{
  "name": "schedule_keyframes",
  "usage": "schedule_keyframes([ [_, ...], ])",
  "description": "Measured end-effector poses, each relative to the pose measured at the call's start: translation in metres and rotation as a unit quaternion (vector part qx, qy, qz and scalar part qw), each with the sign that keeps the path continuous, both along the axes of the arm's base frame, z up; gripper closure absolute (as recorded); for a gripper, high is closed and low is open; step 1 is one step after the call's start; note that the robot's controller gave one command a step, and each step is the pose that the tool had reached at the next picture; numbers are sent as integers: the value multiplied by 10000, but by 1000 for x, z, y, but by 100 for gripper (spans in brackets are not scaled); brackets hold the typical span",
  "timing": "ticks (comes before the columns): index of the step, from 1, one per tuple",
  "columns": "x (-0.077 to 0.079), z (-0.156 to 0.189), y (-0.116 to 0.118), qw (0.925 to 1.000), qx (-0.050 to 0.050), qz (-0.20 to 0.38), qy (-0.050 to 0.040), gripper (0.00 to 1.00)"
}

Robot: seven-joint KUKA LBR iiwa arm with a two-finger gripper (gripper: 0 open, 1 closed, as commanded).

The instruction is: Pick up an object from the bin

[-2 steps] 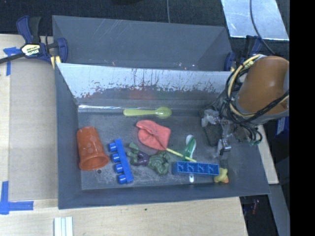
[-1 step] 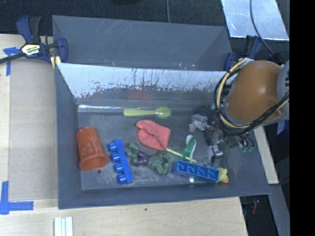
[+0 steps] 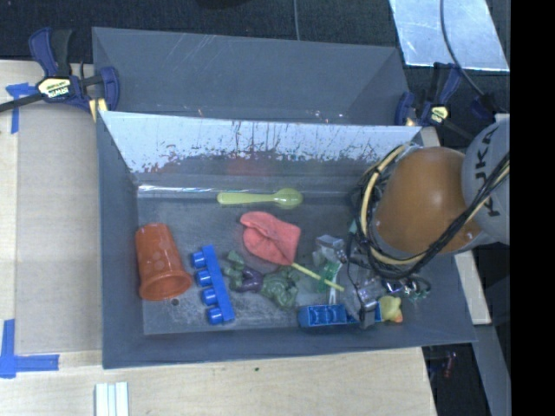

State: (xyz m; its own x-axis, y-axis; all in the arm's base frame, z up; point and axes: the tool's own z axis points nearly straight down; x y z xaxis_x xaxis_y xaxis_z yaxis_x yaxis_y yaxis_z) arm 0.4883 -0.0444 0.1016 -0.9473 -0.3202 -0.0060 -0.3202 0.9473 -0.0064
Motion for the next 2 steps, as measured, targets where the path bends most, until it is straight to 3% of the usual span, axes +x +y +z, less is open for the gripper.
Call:
schedule_keyframes([
  [1,8,-20,-40,10000,70,11,-49,0],
  [2,11,-18,37,9993,-19,345,-155,100],
])
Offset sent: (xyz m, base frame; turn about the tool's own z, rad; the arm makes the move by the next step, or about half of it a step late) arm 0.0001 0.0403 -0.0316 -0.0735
